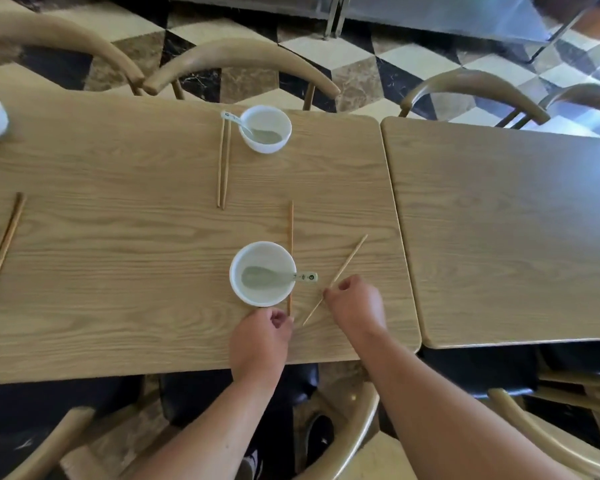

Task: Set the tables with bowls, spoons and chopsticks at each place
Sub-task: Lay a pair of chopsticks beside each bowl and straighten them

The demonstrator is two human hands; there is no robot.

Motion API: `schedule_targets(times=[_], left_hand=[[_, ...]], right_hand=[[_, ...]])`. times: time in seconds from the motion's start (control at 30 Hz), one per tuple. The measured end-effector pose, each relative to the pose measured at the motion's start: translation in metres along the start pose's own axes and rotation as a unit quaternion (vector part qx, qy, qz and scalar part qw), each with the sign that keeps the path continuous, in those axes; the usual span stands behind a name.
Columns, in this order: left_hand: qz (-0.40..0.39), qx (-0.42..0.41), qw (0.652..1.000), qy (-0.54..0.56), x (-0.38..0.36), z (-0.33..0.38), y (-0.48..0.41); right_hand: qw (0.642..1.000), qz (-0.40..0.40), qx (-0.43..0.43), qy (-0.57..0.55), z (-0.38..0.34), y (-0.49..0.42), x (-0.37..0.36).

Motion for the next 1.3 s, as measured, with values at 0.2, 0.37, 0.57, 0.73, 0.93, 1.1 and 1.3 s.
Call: schedule_targets(times=[0.2,0.37,0.57,0.73,0.93,1.1,1.3], left_hand=[[-0.039,-0.049,0.993,-0.100,-0.015,0.015,0.001],[-0.097,-0.084,0.982,-0.139,-0.046,0.037,0.009],[-0.050,-0.116,0.981,-0.147,-0.056,0.057,0.011],[0.009,-0.131,0.982,-0.138,-0.056,0.070,0.009],[-0.018,-0.033,0.986,-0.164,-0.058,0.068,0.002],[-0.032,0.052,0.994,-0.089,-0.051,0.044,0.004],[-0.009,0.047,0.999,-0.004,-0.039,0.029,0.006]], right_hand=[[0.997,-0.016,0.058,0.047,-0.011,-0.018,-0.006],[0.991,-0.036,0.108,0.072,-0.014,-0.020,-0.004],[0.952,-0.047,0.168,0.251,-0.006,-0.058,0.050],[0.872,-0.048,0.298,0.385,-0.012,-0.082,0.089],[0.838,-0.067,0.407,0.358,-0.053,-0.068,0.050],[0.939,-0.084,0.288,0.170,-0.048,-0.044,0.030],[0.979,-0.157,0.123,0.050,0.010,-0.014,-0.003]])
Point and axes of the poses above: each hand's wrist, its own y-axis away from the middle knuckle, its own x-axis out of the back of the hand, z = x × y, the point moved 5 cm from there along -y, towards the middle knuckle, and after that the axes turned 6 degrees about y, right-handed, at the moved point
